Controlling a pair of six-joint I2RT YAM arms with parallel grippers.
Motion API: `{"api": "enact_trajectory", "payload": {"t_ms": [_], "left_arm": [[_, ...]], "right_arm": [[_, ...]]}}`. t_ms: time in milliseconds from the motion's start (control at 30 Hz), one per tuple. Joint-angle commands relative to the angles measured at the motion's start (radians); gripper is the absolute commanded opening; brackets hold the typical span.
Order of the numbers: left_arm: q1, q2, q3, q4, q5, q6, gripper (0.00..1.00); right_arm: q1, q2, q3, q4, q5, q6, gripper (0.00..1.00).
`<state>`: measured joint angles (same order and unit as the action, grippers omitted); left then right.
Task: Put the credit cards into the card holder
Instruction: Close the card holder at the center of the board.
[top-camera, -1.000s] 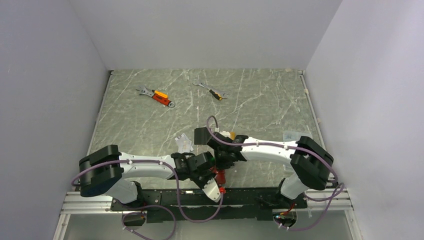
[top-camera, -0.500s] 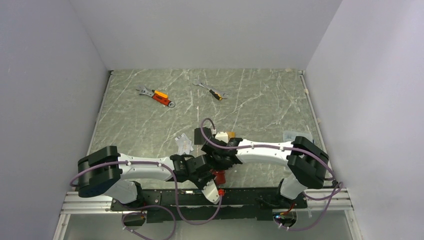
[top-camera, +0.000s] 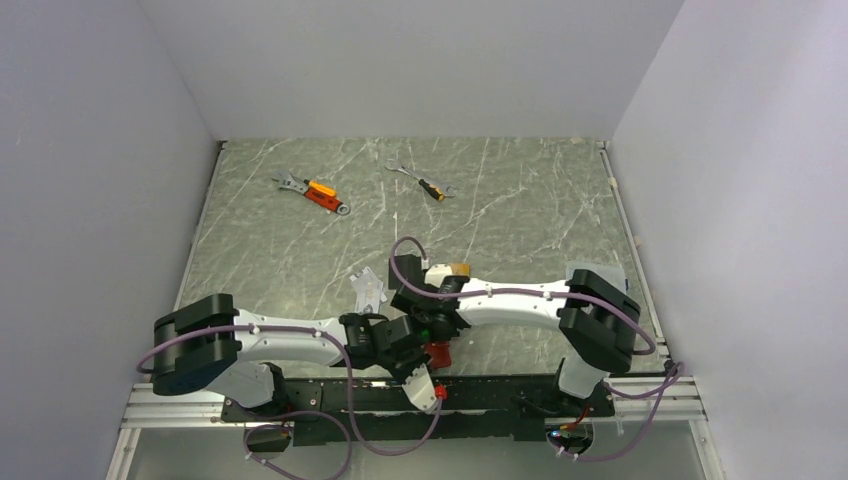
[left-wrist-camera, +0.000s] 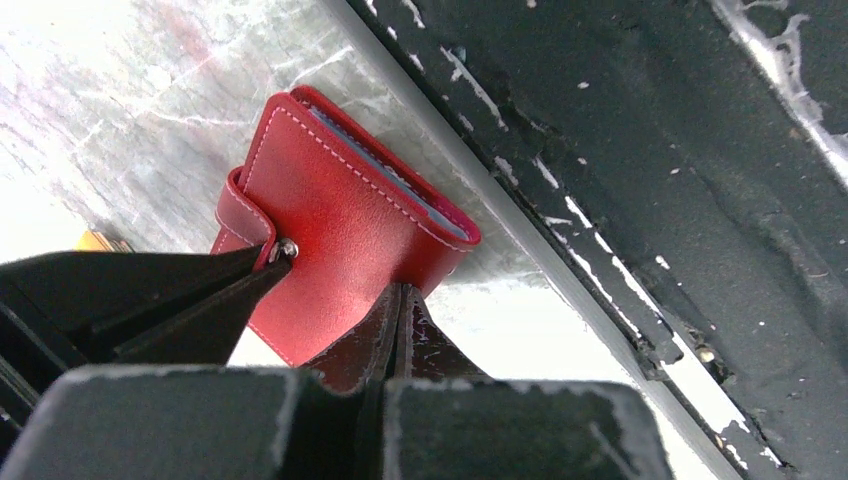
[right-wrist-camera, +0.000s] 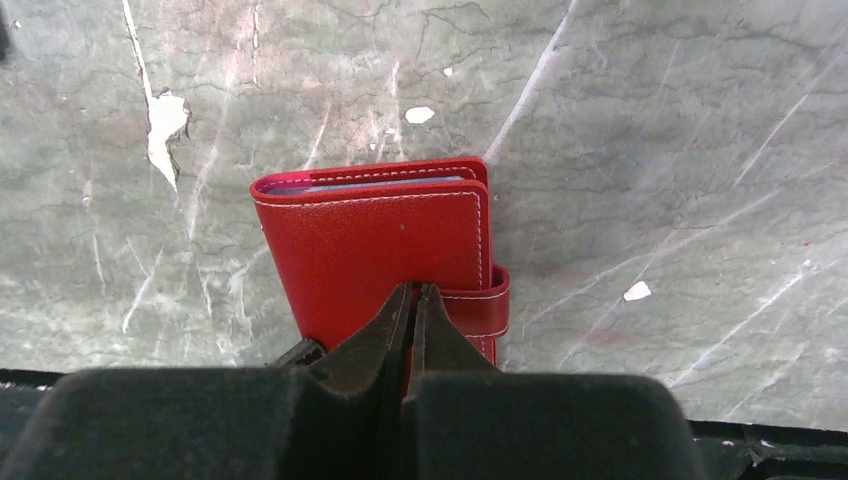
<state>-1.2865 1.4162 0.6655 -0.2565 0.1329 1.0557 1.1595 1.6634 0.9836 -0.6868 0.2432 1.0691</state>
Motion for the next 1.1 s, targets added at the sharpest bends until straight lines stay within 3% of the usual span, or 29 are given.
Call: {"api": "enact_trajectory", "payload": {"t_ms": [0,233,433,533,700,1067], "left_arm": [[0.036,0.012,0.001,-0.025,0.056,0.020,0.00],[0.036,-0.094,-0.058,-0.003,0.067,0.045,0.00],[0.036,-0.084,-0.078,-0.012,0.039,0.077,0.00],[0.036,-0.067,-0.074,0.000,0.041,0.068,0.00],[0.036,-0.048,-0.053,-0.005,0.032,0.065,0.00],[0.036,0.008,-0.034,-0.028,0.022,0.081,0.00]], "right_arm": [[0.177,0.191,-0.079,0.110,-0.075,0.089,0.00],[0.194,0.229,-0.149,0.244,-0.145,0.074,0.00],[0.197,0.255,-0.117,0.227,-0.146,0.037,0.00],[0.191,0.217,-0.121,0.216,-0.129,0.049,0.15],[0.175,0.139,-0.116,0.174,-0.097,0.050,0.24],[0.152,0.064,-0.008,0.032,-0.055,-0.013,0.29]]}}
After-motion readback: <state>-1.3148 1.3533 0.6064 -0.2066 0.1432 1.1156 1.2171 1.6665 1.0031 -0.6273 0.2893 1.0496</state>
